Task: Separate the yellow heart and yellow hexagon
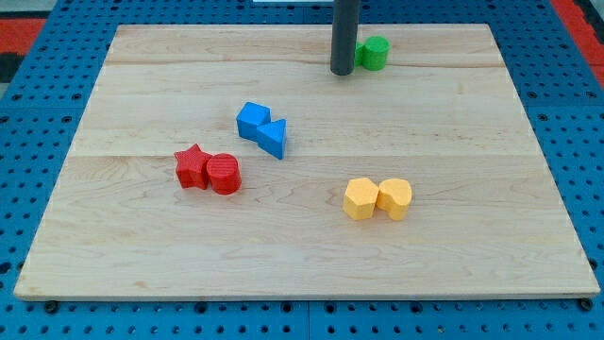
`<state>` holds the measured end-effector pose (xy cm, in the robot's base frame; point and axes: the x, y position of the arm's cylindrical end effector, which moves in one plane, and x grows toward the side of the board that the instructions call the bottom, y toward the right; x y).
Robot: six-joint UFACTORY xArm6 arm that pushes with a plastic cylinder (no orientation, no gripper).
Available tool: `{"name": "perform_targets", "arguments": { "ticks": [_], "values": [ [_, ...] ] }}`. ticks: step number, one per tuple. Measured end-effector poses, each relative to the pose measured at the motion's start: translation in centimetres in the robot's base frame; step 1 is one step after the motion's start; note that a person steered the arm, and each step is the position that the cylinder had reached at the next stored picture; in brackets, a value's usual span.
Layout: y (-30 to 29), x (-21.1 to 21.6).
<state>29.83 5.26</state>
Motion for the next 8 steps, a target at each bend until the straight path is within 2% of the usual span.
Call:
{"name": "perform_targets", "arguments": {
  "ticks": [1,2,4,5,6,8],
  "values": [
    [4.3,3.1],
    [12.0,7.1],
    [13.1,24.1],
    [7.0,25.9],
    [5.0,25.4],
    [7.4,20.0]
  ]
}}
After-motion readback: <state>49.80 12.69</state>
